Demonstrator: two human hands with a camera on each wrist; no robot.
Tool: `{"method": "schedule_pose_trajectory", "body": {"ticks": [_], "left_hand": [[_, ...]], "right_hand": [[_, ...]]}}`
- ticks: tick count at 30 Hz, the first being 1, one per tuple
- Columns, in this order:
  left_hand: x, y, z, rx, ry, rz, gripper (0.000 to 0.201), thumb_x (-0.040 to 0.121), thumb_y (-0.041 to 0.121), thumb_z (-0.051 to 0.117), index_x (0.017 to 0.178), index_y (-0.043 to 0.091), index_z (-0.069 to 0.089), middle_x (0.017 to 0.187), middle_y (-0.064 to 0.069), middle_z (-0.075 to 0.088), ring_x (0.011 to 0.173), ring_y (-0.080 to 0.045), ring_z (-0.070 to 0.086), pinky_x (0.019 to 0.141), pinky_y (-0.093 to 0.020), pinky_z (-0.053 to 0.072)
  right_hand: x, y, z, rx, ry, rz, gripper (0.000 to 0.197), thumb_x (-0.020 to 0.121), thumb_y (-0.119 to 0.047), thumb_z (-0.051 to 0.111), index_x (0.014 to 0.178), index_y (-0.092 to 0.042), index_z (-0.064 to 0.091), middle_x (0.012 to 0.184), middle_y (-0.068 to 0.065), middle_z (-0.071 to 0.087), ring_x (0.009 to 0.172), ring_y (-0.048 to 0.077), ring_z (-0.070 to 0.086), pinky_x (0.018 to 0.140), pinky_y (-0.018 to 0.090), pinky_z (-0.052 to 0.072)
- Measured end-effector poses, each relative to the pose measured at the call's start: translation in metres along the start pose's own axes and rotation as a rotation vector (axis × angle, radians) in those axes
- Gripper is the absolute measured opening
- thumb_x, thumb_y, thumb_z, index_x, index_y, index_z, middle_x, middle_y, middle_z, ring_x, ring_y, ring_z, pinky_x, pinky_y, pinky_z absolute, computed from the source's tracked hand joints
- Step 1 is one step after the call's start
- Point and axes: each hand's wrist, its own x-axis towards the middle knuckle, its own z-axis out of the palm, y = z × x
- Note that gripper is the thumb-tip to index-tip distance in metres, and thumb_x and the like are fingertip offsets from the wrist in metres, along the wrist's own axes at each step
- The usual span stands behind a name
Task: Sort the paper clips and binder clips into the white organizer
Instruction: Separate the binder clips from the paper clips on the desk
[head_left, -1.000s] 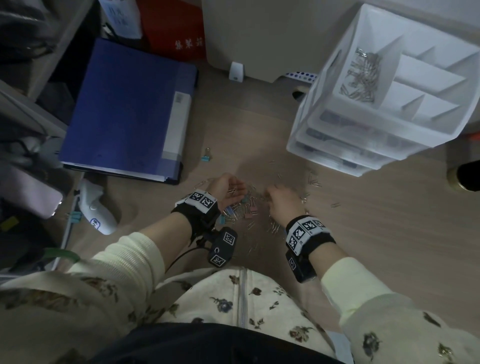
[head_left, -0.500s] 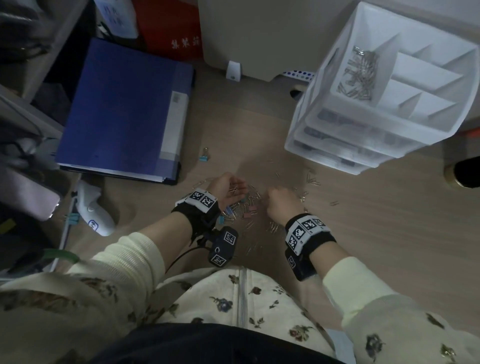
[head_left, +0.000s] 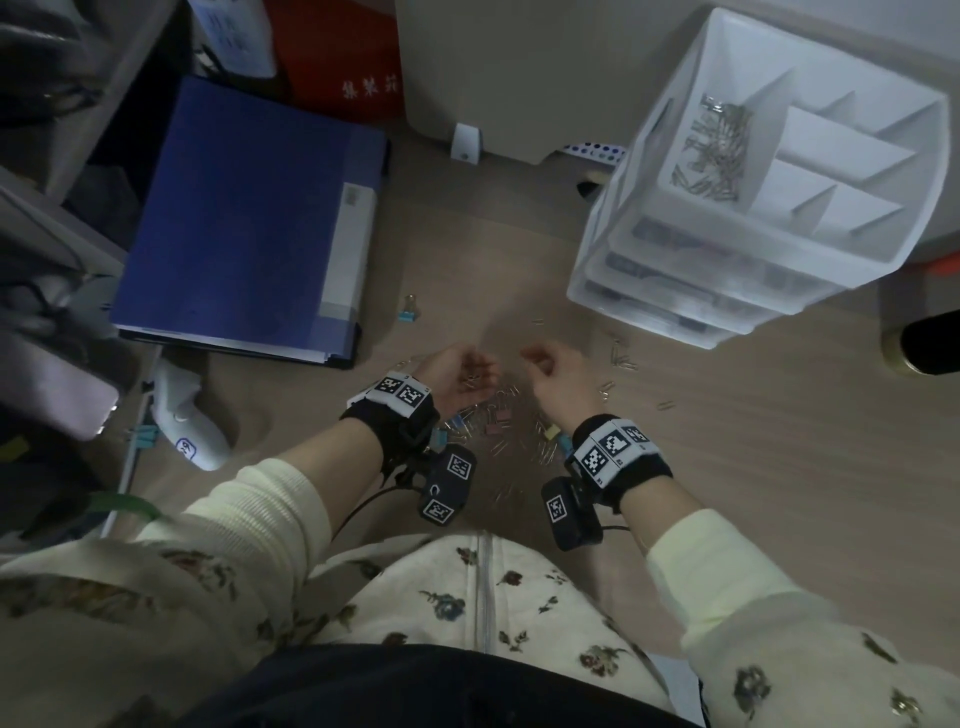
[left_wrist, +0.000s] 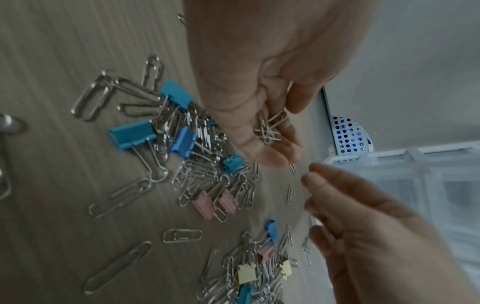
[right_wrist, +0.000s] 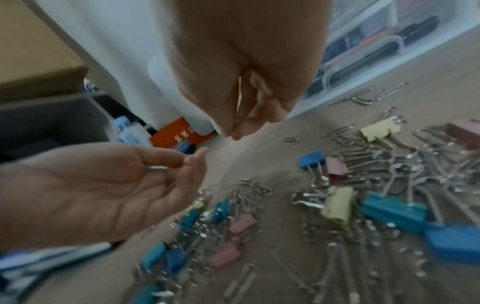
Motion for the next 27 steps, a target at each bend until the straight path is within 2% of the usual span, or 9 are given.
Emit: {"method": "schedule_pose_trajectory", "body": {"ticks": [3,5,7,9,13,16,22,27], "left_hand": [[0.0,0.002,-0.01,0.011,0.095,0.008,0.024,0.094,0.013,0.041,0.08,0.005,0.058,0.074,-0.006,0.057,0.061,-0.014,0.052,0.053,-0.023,0.048],[0.001,0.002,-0.015,0.004,0.127,0.007,0.024,0.093,0.012,0.041,0.079,0.005,0.058,0.073,-0.005,0.056,0.06,-0.014,0.051,0.05,-0.022,0.047],[0.002,0.003,-0.017,-0.001,0.133,0.011,0.026,0.094,0.013,0.04,0.078,0.005,0.058,0.072,-0.005,0.056,0.06,-0.014,0.05,0.05,-0.022,0.047],[0.003,0.003,-0.018,0.007,0.139,0.018,0.027,0.095,0.013,0.039,0.077,0.004,0.058,0.072,-0.006,0.056,0.06,-0.014,0.05,0.049,-0.022,0.047],[0.005,0.002,-0.017,0.008,0.134,0.014,0.027,0.095,0.013,0.039,0.077,0.005,0.057,0.072,-0.006,0.056,0.061,-0.014,0.051,0.053,-0.023,0.047],[0.006,0.001,-0.016,0.013,0.133,0.017,0.026,0.094,0.012,0.04,0.078,0.004,0.058,0.073,-0.006,0.056,0.063,-0.015,0.051,0.059,-0.025,0.047],[0.008,-0.001,-0.014,0.037,0.124,0.025,0.02,0.093,0.011,0.041,0.081,0.004,0.056,0.075,-0.006,0.057,0.062,-0.015,0.053,0.055,-0.024,0.048],[0.005,-0.001,-0.011,0.039,0.12,0.042,0.022,0.094,0.012,0.04,0.08,0.004,0.056,0.075,-0.007,0.056,0.064,-0.015,0.053,0.059,-0.026,0.048]], "right_hand": [[0.006,0.011,0.007,-0.378,-0.208,-0.079,0.045,0.085,-0.007,0.057,0.128,-0.019,0.052,0.126,0.007,0.053,0.112,0.026,0.054,0.092,0.034,0.045],[0.009,0.012,0.013,-0.498,-0.292,-0.143,0.056,0.082,-0.005,0.058,0.133,-0.023,0.046,0.129,0.008,0.046,0.113,0.031,0.053,0.09,0.04,0.048],[0.014,0.011,0.015,-0.533,-0.307,-0.188,0.058,0.081,-0.005,0.059,0.134,-0.024,0.045,0.13,0.008,0.044,0.111,0.031,0.054,0.088,0.042,0.05],[0.018,0.008,0.016,-0.56,-0.307,-0.21,0.051,0.084,-0.004,0.056,0.131,-0.02,0.047,0.129,0.009,0.046,0.108,0.031,0.055,0.088,0.042,0.05],[0.02,0.005,0.016,-0.629,-0.302,-0.239,0.03,0.086,-0.001,0.051,0.114,-0.01,0.054,0.117,0.012,0.051,0.1,0.033,0.056,0.08,0.04,0.049],[0.017,0.007,0.019,-0.661,-0.321,-0.228,0.025,0.084,0.002,0.051,0.106,-0.009,0.054,0.11,0.012,0.053,0.098,0.033,0.056,0.074,0.038,0.046],[0.01,0.005,0.02,-0.709,-0.339,-0.176,0.031,0.085,-0.003,0.057,0.116,-0.005,0.052,0.116,0.015,0.052,0.105,0.034,0.055,0.082,0.041,0.047],[0.003,0.007,0.019,-0.691,-0.336,-0.158,0.04,0.084,-0.003,0.057,0.123,-0.005,0.048,0.122,0.015,0.051,0.111,0.034,0.052,0.087,0.042,0.048]]}}
